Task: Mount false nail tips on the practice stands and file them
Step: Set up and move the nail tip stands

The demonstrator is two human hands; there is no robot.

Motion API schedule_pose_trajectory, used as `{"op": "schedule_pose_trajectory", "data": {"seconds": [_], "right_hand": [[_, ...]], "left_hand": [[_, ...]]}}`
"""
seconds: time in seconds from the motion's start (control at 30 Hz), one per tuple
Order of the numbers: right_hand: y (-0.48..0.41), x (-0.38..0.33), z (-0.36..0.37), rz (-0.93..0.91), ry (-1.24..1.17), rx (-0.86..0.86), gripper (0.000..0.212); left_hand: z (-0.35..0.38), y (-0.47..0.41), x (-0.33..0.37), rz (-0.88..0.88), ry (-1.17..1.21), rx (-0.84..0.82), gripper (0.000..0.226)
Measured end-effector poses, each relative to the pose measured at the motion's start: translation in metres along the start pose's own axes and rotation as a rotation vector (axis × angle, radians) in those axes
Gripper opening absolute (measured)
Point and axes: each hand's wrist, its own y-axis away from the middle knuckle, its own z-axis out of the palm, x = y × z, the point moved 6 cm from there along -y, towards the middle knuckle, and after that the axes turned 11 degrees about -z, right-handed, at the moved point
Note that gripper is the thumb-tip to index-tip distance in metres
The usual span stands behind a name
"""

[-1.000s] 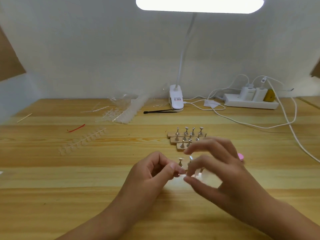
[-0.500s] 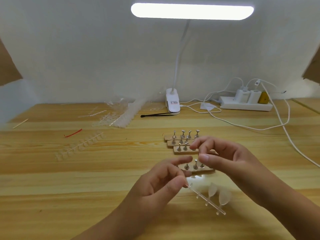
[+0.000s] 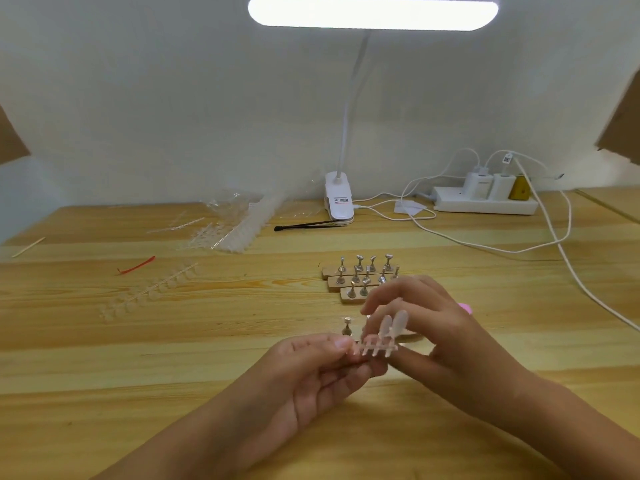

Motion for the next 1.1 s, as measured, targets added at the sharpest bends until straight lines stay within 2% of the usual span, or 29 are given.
{"op": "schedule_pose_trajectory", "data": {"seconds": [0.1,0.13,0.27,0.37,0.5,0.6,0.83,1.1], "right_hand": [[0.0,0.012,-0.012,0.062,-0.014,0.096,0.015],[0.001,0.019,-0.014,0.099,0.021,0.107,0.014],[0.01,0.048,-0.006,0.276,0.068,-0.048,0.046],[0.013,0.057,0.004,0.337,-0.052,-0.09,0.05],[0.015,0.062,0.006,0.384,-0.16,-0.053,0.043],[0.015,0.061,0.008,0.38,-0.164,-0.068,0.048],[0.012,0.058,0.005,0.361,-0.177,-0.049,0.039],[0.014,0.065,0.006,0.393,-0.163,-0.073,0.015]], "left_hand": [[0.006,0.001,0.003,-0.023,0.066,-0.072,0.015],[0.006,0.002,0.004,-0.027,0.085,-0.083,0.013],[0.001,0.001,0.003,-0.047,0.14,-0.06,0.012],[0.003,0.001,0.001,-0.071,0.128,-0.067,0.012],[0.002,0.001,0.001,-0.079,0.108,-0.063,0.012],[0.001,0.0,0.0,-0.08,0.12,-0.062,0.013],[-0.002,-0.002,-0.001,-0.09,0.141,-0.063,0.012],[0.0,-0.001,0.0,-0.082,0.135,-0.052,0.012]]}}
